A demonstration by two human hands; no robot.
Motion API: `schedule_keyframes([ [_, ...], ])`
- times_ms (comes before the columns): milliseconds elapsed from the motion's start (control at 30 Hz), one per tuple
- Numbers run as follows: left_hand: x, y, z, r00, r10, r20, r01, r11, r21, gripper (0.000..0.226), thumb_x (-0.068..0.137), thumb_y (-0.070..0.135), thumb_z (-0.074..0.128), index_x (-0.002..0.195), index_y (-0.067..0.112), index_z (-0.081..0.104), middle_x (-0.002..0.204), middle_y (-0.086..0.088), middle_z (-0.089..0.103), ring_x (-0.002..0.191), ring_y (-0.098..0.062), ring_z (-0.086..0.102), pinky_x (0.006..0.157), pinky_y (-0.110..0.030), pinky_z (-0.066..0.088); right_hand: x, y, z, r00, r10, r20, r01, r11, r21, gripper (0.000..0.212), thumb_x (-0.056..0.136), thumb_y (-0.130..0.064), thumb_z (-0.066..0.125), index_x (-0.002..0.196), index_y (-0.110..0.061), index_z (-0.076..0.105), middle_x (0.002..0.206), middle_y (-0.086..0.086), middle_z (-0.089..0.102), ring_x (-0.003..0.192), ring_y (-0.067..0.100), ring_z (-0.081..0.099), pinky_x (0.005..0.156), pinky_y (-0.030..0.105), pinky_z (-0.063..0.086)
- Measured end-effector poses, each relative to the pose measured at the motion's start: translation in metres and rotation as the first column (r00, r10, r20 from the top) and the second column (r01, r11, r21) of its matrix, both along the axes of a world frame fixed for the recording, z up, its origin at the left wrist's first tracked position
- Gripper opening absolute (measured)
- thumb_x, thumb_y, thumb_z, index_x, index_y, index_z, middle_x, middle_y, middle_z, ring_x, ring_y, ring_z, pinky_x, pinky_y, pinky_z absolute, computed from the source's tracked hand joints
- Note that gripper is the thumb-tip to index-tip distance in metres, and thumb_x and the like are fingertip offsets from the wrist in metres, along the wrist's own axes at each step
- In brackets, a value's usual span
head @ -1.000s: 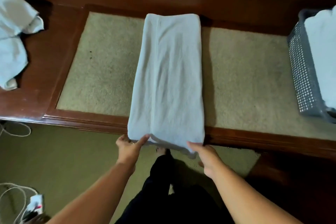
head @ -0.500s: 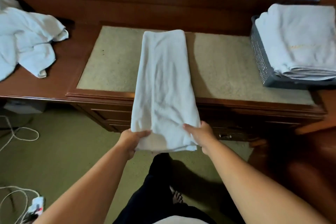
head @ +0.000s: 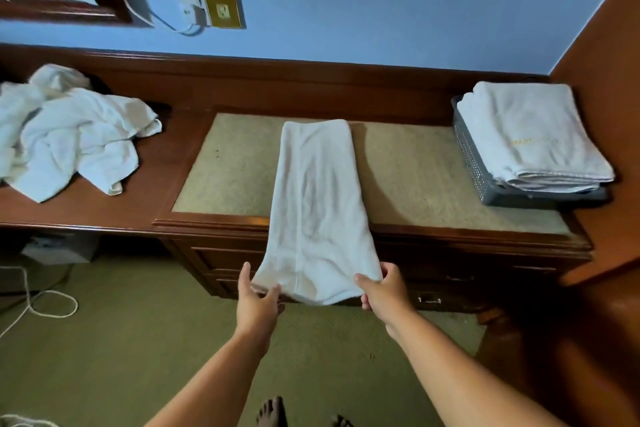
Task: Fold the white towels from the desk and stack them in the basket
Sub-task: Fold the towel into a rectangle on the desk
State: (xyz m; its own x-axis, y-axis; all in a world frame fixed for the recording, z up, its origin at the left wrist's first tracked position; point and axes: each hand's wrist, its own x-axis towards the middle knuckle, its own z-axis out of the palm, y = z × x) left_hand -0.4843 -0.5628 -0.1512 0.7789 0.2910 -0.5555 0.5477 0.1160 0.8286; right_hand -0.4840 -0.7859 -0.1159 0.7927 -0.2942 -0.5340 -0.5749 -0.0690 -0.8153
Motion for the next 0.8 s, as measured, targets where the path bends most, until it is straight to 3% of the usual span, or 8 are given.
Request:
schedule_keyframes([
  [133,0.005,-0.013,0.015,0.949,-0.315,-0.006,0.298,0.890,0.345,0.067,0.094,0.001,0.049,0.152,0.031,0.037,0.124,-0.004,0.060,0.082,-0.014,0.061,0.068,-0.027,0.055,0.014,0.013,0.014,0.993,-0.005,0.115,0.001,0.999,0.034,0.068,0.094,-0.010,0.065,0.151,-0.030,0.034,0.122,0.002,0.059,0.056,0.014,0.054,0.052,0.027,0.051],
  [233,0.008,-0.026,0.020,0.880,-0.471,-0.068,0.404,0.663,0.630,0.084,0.088,0.015,0.062,0.159,0.024,0.017,0.150,-0.006,0.033,0.129,-0.024,0.045,0.106,-0.038,0.042,0.032,0.020,0.032,0.987,0.054,0.151,-0.062,0.997,0.047,0.028,0.095,-0.010,0.063,0.119,-0.025,0.062,0.106,0.004,0.066,0.053,0.012,0.051,0.058,0.028,0.052],
  [300,0.010,-0.033,0.022,0.851,-0.507,-0.139,0.441,0.544,0.713,0.098,0.084,0.030,0.070,0.158,0.027,0.006,0.154,-0.007,0.015,0.142,-0.031,0.026,0.116,-0.049,0.028,0.042,0.022,0.041,0.984,0.067,0.165,-0.076,0.996,0.050,0.011,0.093,-0.011,0.066,0.102,-0.016,0.069,0.093,0.006,0.068,0.052,0.011,0.051,0.061,0.031,0.051],
  [367,0.020,-0.036,0.030,0.869,-0.481,-0.120,0.403,0.544,0.736,0.094,0.082,0.031,0.071,0.156,0.034,0.013,0.153,-0.006,0.010,0.144,-0.033,0.017,0.118,-0.052,0.019,0.052,0.023,0.050,0.979,0.067,0.191,-0.081,0.995,0.066,0.004,0.090,-0.013,0.069,0.094,-0.014,0.071,0.084,0.006,0.068,0.051,0.011,0.051,0.062,0.034,0.049],
  [433,0.035,-0.032,0.038,0.871,-0.492,-0.017,0.314,0.530,0.788,0.074,0.080,0.024,0.067,0.145,0.041,0.038,0.151,-0.004,0.017,0.142,-0.031,0.015,0.117,-0.052,0.016,0.062,0.022,0.060,0.976,0.068,0.205,-0.089,0.991,0.095,0.002,0.088,-0.015,0.072,0.091,-0.015,0.072,0.081,0.006,0.067,0.051,0.011,0.051,0.063,0.033,0.048],
  [533,0.062,-0.019,0.046,0.805,-0.581,0.115,0.175,0.419,0.891,0.044,0.076,0.025,0.074,0.117,0.039,0.064,0.144,0.001,0.038,0.137,-0.029,0.029,0.110,-0.054,0.026,0.076,0.015,0.072,0.973,0.031,0.228,-0.067,0.986,0.155,0.008,0.088,-0.015,0.073,0.096,-0.012,0.071,0.083,0.002,0.068,0.050,0.011,0.051,0.064,0.034,0.053],
  [667,0.098,-0.005,0.069,0.667,-0.706,0.239,0.135,0.431,0.892,0.027,0.084,0.031,0.069,0.111,0.033,0.065,0.117,0.011,0.061,0.106,-0.023,0.060,0.092,-0.042,0.042,0.103,0.001,0.090,0.972,-0.001,0.236,-0.039,0.985,0.168,0.011,0.087,-0.023,0.075,0.094,-0.016,0.072,0.090,0.003,0.072,0.052,0.013,0.055,0.069,0.035,0.057],
  [800,0.154,-0.007,0.096,0.615,-0.720,0.323,0.179,0.525,0.832,0.021,0.094,0.031,0.067,0.114,0.026,0.065,0.108,0.011,0.066,0.085,-0.017,0.065,0.072,-0.034,0.053,0.158,-0.013,0.101,0.961,-0.012,0.276,-0.015,0.995,0.097,0.011,0.087,-0.025,0.074,0.093,-0.016,0.073,0.084,0.005,0.074,0.052,0.011,0.059,0.059,0.026,0.054],
])
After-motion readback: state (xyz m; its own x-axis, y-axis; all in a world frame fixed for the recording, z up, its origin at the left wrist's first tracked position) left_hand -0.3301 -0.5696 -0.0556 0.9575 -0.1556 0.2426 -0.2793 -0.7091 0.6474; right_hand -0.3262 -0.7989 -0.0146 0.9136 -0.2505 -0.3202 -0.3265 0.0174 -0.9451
